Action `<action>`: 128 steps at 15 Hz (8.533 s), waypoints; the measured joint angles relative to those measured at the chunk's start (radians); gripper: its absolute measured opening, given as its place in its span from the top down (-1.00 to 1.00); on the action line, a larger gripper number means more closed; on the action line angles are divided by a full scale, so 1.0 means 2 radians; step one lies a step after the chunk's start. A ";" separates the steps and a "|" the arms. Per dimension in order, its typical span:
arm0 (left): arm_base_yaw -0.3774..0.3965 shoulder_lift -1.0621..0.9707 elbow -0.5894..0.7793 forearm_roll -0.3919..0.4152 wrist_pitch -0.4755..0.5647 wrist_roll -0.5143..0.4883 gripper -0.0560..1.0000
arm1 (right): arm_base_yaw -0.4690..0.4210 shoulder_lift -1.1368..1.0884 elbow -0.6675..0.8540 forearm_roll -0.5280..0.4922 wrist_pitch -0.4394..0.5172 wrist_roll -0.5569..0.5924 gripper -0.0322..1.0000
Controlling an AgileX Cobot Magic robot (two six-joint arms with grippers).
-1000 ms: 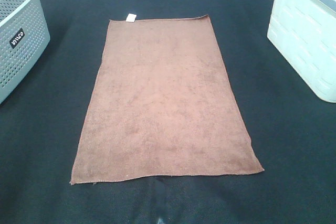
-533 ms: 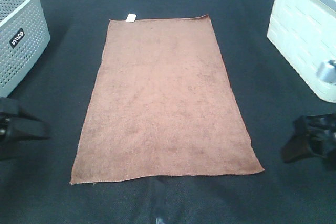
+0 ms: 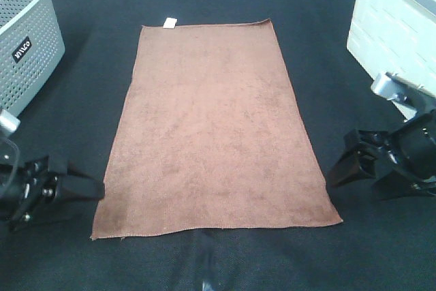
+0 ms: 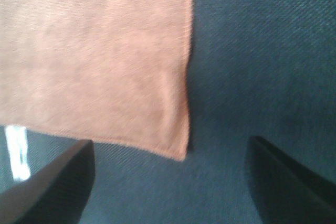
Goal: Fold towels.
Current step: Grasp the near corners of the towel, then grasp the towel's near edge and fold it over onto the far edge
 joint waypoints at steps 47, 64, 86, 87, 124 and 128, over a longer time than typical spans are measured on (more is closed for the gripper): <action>-0.064 -0.029 -0.162 0.214 -0.026 -0.206 0.89 | 0.043 0.021 -0.146 -0.004 0.075 0.066 0.94; -0.064 0.319 -0.711 0.326 -0.208 -0.235 0.89 | 0.043 0.487 -0.895 -0.119 0.124 0.181 0.94; -0.064 0.396 -0.819 0.420 0.080 -0.373 -0.84 | 0.043 0.476 -0.900 -0.176 0.314 0.193 -0.43; -0.061 0.387 -0.819 0.423 0.097 -0.403 -0.84 | 0.043 0.476 -0.900 -0.177 0.315 0.214 -0.43; -0.077 0.334 -0.617 0.377 -0.009 -0.512 -0.24 | 0.038 0.446 -0.698 -0.115 0.256 0.191 -0.18; -0.079 0.341 -0.617 0.384 0.006 -0.513 0.59 | 0.044 0.450 -0.698 -0.104 0.231 0.210 0.47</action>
